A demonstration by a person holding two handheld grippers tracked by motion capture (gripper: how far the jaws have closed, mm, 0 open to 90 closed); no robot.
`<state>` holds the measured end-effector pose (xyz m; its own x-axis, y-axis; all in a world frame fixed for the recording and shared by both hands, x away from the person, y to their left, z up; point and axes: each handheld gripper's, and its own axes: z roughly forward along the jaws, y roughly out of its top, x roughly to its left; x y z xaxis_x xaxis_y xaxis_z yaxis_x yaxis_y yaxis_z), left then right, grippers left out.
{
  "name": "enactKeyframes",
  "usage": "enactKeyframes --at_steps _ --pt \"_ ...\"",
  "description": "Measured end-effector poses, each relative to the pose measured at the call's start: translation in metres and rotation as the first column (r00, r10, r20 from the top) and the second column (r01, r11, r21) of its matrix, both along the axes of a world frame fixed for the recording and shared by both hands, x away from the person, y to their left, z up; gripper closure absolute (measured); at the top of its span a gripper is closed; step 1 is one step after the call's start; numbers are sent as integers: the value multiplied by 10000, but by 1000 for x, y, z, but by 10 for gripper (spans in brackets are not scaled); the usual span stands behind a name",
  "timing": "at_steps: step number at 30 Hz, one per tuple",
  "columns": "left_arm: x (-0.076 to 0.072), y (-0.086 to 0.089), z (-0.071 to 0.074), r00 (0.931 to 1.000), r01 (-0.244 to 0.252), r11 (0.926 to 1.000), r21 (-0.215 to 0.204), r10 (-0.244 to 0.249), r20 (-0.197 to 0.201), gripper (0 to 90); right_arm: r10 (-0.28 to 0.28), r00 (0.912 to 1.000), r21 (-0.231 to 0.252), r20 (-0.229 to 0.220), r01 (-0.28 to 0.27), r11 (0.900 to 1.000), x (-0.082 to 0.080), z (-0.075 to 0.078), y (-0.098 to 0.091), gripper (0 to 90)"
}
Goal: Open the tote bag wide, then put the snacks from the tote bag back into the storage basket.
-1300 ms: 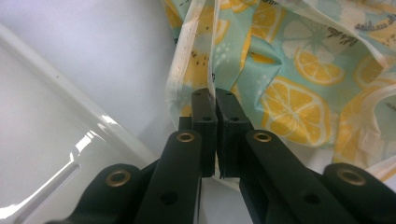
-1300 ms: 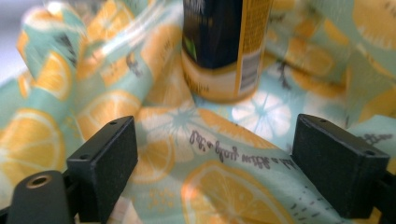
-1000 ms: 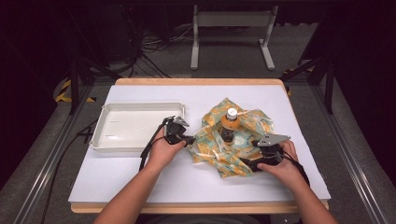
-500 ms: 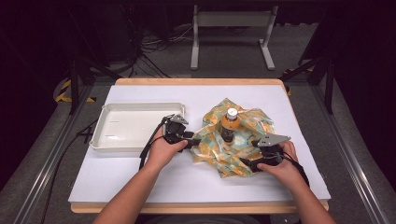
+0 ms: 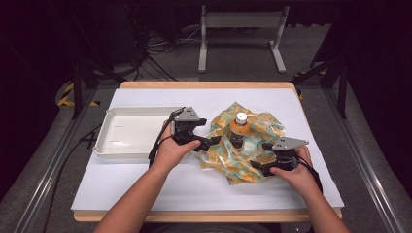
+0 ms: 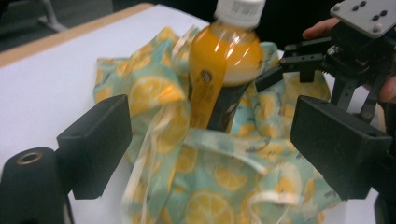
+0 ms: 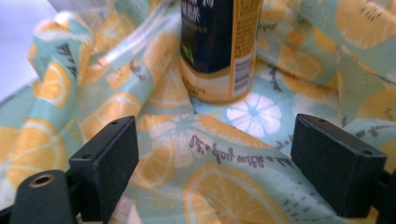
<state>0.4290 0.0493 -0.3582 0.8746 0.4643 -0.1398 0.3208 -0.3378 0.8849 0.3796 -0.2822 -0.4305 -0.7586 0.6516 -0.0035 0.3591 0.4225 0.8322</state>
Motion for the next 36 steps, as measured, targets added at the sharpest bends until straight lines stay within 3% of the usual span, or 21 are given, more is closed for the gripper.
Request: enactKeyframes --at_steps 9,11,17,23,36 --pt "6 -18 11 9976 519 9976 -453 -497 476 125 87 9991 619 413 -113 9980 -3 8 -3 165" --pt "11 -22 11 9958 820 9931 -844 -781 483 125 120 9987 642 495 -151 9978 -3 8 -3 165" --pt "17 -28 10 9933 1084 9869 -1195 -1027 534 128 147 9964 838 834 -217 9962 -6 13 -4 171" --pt "25 -39 4 9890 1472 9753 -1647 -1428 387 133 45 9909 1144 1344 -200 9932 -8 18 -7 181" --pt "36 -59 1 9868 1582 9782 -1346 -1517 575 184 -37 9853 1002 1705 -136 9949 -10 19 -8 187"
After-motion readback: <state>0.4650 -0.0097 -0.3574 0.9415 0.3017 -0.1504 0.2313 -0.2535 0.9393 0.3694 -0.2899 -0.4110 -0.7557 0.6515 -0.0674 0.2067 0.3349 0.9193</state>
